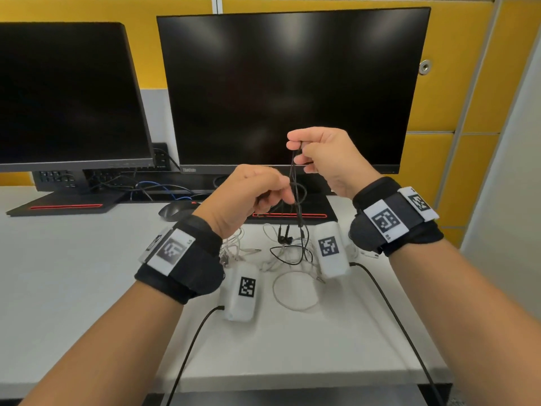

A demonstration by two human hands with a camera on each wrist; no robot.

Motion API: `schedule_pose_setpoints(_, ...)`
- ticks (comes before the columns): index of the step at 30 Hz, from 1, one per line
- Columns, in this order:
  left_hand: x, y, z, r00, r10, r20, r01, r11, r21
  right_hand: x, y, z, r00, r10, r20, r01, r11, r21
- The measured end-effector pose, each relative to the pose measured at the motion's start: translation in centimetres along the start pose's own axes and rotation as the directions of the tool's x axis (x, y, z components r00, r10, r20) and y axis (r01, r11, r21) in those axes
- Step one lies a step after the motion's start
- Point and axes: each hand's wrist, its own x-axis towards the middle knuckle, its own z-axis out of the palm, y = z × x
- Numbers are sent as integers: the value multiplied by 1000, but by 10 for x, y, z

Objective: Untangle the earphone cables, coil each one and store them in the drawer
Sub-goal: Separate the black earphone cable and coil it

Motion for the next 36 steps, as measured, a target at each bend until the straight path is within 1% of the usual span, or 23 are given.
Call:
schedule_pose_setpoints(1,-1,0,0,999,-30,16,30,999,36,3,0,-1,1000,-14,1,14,1000,-1)
schedule_pose_setpoints(3,0,-1,-1,993,-118,18,113,977,181,7,-1,-1,997,-77,-4,77,996,-49)
schedule_pose_setpoints(5,3,-5,-3,985,-170,-28,170,934,314,9,-4,-1,987,-159,-27,155,983,-97)
schedule_pose_setpoints(6,6,-8,-4,984,-161,-72,176,926,334,8,-6,-1,981,-189,-41,184,977,-104)
schedule_pose_setpoints(9,15,-10,-5,969,-74,-237,148,937,315,5,-14,0,970,-237,-56,228,964,-140)
schedule_pose_setpoints(11,21,-8,-1,962,-52,-267,137,941,311,1,-18,1,967,-250,-47,236,950,-207)
schedule_pose_setpoints(14,27,-1,7,964,-12,-266,99,944,314,-3,-22,2,967,-252,-27,233,925,-300)
schedule_pose_setpoints(16,25,8,8,954,43,-295,23,976,218,-5,-21,1,968,-248,-32,223,914,-340)
schedule_pose_setpoints(18,23,14,6,939,85,-333,-61,995,82,-5,-18,-4,977,-209,-52,177,918,-355)
schedule_pose_setpoints(20,19,18,3,914,120,-388,-139,990,-22,-6,-14,-9,988,-142,-54,113,924,-365)
schedule_pose_setpoints(22,15,19,0,868,141,-477,-209,974,-91,-7,-9,-14,999,-52,-12,44,922,-385)
schedule_pose_setpoints(23,14,20,-2,841,130,-525,-219,969,-110,-9,-7,-14,1000,8,23,2,921,-390)
schedule_pose_setpoints(24,14,19,-5,821,100,-563,-204,971,-124,-13,-5,-15,996,67,62,-39,924,-381)
schedule_pose_setpoints(25,16,19,-7,805,42,-592,-153,978,-139,-16,-3,-14,989,114,95,-75,936,-344)
schedule_pose_setpoints(26,19,18,-9,800,-41,-599,-74,983,-166,-19,-2,-13,982,145,118,-107,954,-281)
schedule_pose_setpoints(27,21,16,-9,802,-132,-583,31,983,-180,-22,-1,-12,979,159,129,-130,969,-208)
schedule_pose_setpoints(28,22,15,-9,810,-195,-553,140,980,-140,-24,-2,-12,979,161,126,-144,980,-138)
schedule_pose_setpoints(29,21,14,-6,828,-214,-518,213,975,-62,-26,-3,-11,981,156,117,-147,986,-77)
schedule_pose_setpoints(30,18,14,-3,854,-211,-476,246,969,12,-27,-4,-10,983,144,114,-141,990,-29)
schedule_pose_setpoints(32,11,16,5,893,-177,-413,227,971,77,-29,-8,-6,985,119,126,-123,992,20)
schedule_pose_setpoints(35,6,19,15,947,-95,-306,143,980,141,-35,-12,0,979,101,178,-111,993,47)
schedule_pose_setpoints(36,7,19,17,958,-83,-276,130,979,157,-36,-13,1,976,99,195,-111,993,51)
